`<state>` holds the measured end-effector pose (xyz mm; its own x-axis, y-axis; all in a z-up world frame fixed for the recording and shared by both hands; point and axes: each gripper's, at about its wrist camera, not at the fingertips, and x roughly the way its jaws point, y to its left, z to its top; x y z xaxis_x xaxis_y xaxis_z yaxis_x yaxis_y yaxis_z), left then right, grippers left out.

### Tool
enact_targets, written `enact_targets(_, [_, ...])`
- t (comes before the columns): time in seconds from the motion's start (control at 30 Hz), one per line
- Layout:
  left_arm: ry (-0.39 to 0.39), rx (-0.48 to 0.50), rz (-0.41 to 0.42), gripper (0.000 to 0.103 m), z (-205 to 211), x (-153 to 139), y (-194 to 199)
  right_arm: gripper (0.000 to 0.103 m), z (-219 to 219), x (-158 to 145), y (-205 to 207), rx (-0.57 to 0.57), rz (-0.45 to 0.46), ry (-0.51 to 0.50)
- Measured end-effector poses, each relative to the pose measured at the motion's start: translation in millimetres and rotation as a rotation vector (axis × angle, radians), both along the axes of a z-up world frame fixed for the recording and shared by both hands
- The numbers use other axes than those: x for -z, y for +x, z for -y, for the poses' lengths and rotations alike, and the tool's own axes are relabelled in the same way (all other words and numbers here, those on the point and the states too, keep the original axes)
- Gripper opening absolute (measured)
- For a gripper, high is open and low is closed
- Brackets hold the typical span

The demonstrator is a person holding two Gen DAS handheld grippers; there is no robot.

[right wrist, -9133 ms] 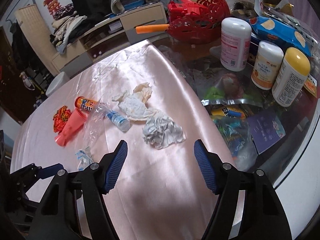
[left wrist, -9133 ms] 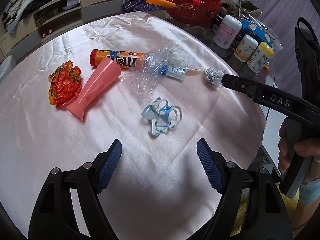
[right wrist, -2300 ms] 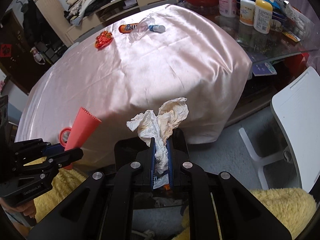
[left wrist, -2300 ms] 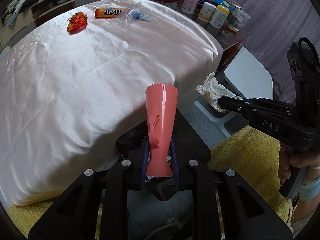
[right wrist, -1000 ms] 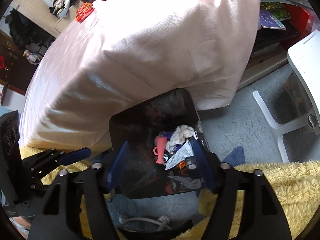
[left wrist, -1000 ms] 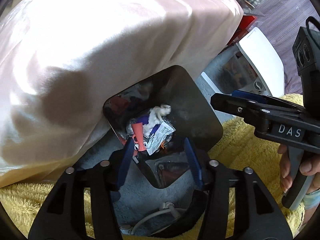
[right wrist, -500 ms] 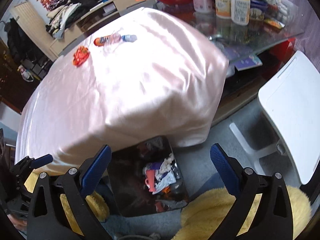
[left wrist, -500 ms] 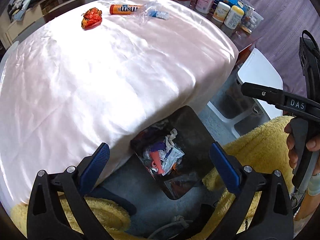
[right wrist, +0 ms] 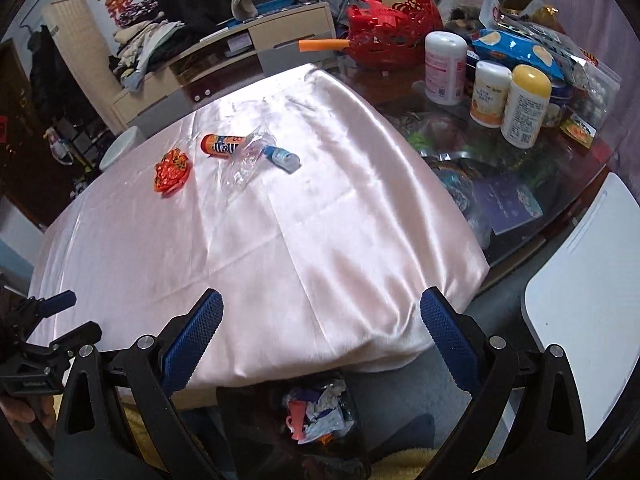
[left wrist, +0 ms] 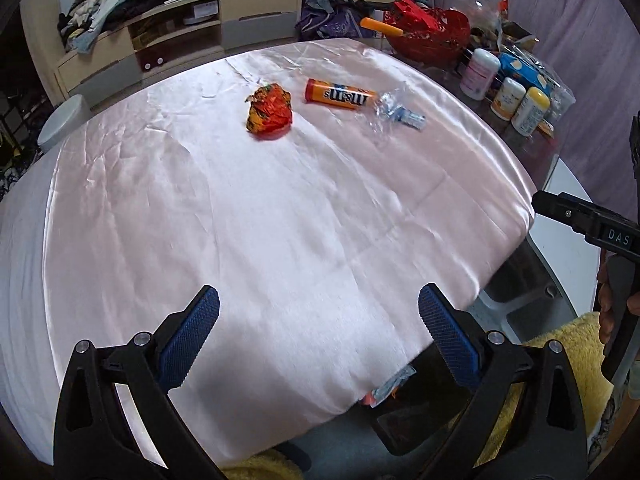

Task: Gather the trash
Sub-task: 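Move both open tools back over the table, then grasp the orange candy wrapper with the left tool while the right tool grasps the eye-drop bottle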

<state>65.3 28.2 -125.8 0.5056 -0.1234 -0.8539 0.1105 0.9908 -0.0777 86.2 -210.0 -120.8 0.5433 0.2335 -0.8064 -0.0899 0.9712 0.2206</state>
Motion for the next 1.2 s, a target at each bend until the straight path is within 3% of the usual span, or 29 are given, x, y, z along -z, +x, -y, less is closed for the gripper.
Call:
enact_targets(0.13, [-0.017,-0.019,-0.001,0.095,-8.0,0.7,27.2,0.099,-3.6,8.0,25.4,-0.013,-0.009,0.059])
enact_targets(0.23, [-0.012,-0.027,-0.008,0.094,-10.3,5.5,50.0,0.097,-8.6,14.4,44.2,-0.021,-0.01,0.049])
enact_targets(0.3, [-0.008,-0.024,-0.01,0.094,-12.6,7.6,65.7,0.089,-12.6,16.0,56.1,-0.039,0.0,0.037])
enact_targets(0.53, [0.001,-0.058,-0.018,0.078,-22.3,18.2,128.1,0.062,-28.9,28.5,99.8,-0.107,0.007,-0.015])
enact_targets(0.73, [0.004,-0.085,-0.029,0.077,-30.2,28.7,166.1,0.057,-40.3,46.5,129.3,-0.14,-0.014,-0.045])
enact_targets(1.0, [-0.007,-0.076,-0.056,0.077,-29.0,44.4,201.4,0.056,-55.8,47.5,150.6,-0.189,0.027,-0.083])
enact_targets(1.17, [-0.021,-0.066,-0.072,0.066,-26.3,52.1,214.0,0.044,-66.1,47.5,157.5,-0.207,0.035,-0.091])
enact_targets(1.2, [-0.018,-0.066,-0.066,0.065,-25.6,52.1,215.2,0.037,-66.9,47.3,158.1,-0.208,0.037,-0.096])
